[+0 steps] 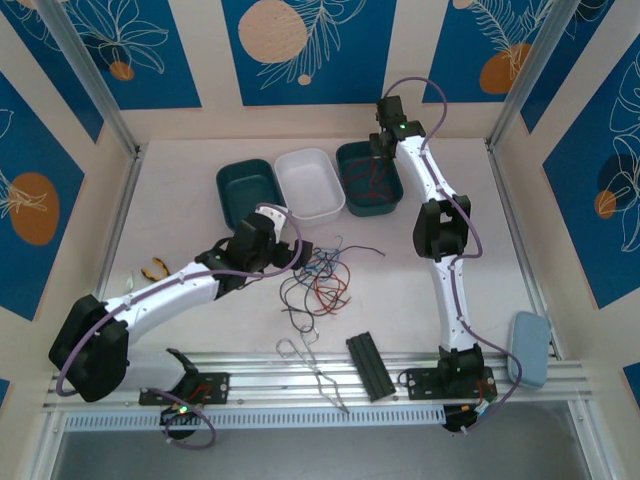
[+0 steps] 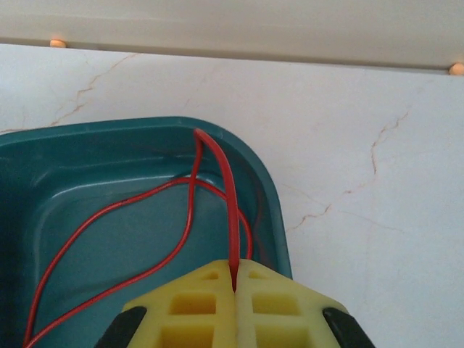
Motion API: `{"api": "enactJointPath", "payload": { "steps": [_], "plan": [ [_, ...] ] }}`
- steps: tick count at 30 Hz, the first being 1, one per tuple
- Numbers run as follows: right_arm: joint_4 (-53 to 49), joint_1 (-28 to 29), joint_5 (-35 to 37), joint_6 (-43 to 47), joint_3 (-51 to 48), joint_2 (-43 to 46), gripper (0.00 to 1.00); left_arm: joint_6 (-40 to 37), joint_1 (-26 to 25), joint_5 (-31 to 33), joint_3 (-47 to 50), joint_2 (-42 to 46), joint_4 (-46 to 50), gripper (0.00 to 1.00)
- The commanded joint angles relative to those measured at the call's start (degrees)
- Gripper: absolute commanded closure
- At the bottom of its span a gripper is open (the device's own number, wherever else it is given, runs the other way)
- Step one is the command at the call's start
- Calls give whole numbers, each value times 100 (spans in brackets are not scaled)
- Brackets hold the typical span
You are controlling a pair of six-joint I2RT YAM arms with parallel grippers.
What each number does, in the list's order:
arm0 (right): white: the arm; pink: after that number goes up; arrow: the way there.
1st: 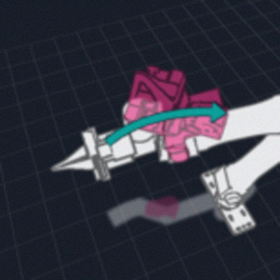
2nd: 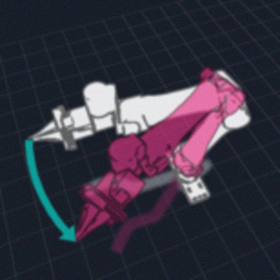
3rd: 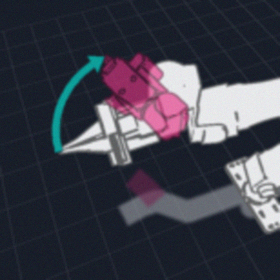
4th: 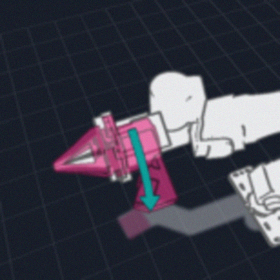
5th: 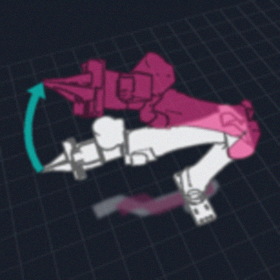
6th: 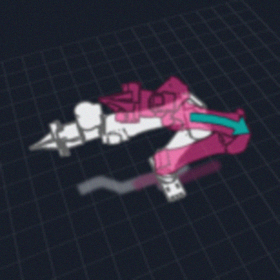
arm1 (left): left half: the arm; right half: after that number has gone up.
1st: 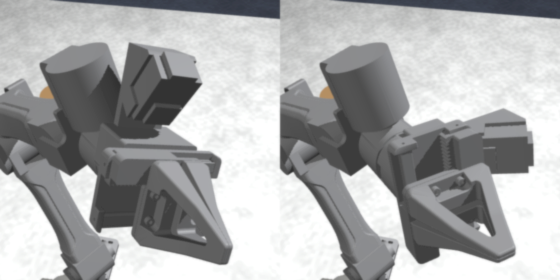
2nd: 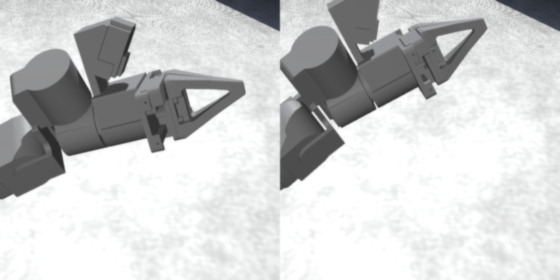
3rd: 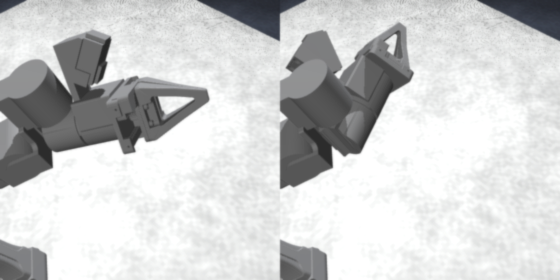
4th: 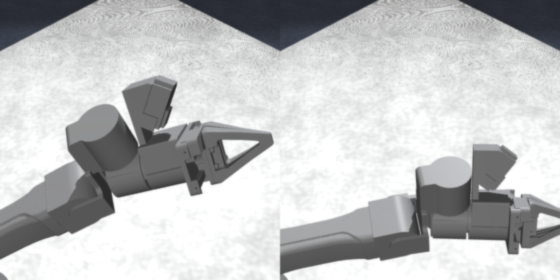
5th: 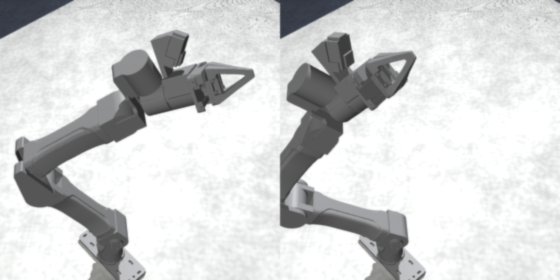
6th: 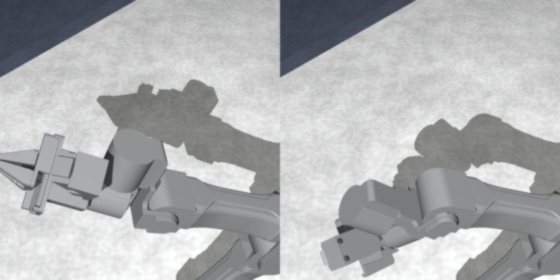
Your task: Untangle the cables
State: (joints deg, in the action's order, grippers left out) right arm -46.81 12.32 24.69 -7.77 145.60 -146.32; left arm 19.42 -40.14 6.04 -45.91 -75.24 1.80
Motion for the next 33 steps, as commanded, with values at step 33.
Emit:
{"api": "enactJointPath", "payload": {
  "steps": [33],
  "plan": [
    [-1661,265,-723,-1217,-694,-303,100,83,11,-313,-207,-92,-40,0]
  ]
}}
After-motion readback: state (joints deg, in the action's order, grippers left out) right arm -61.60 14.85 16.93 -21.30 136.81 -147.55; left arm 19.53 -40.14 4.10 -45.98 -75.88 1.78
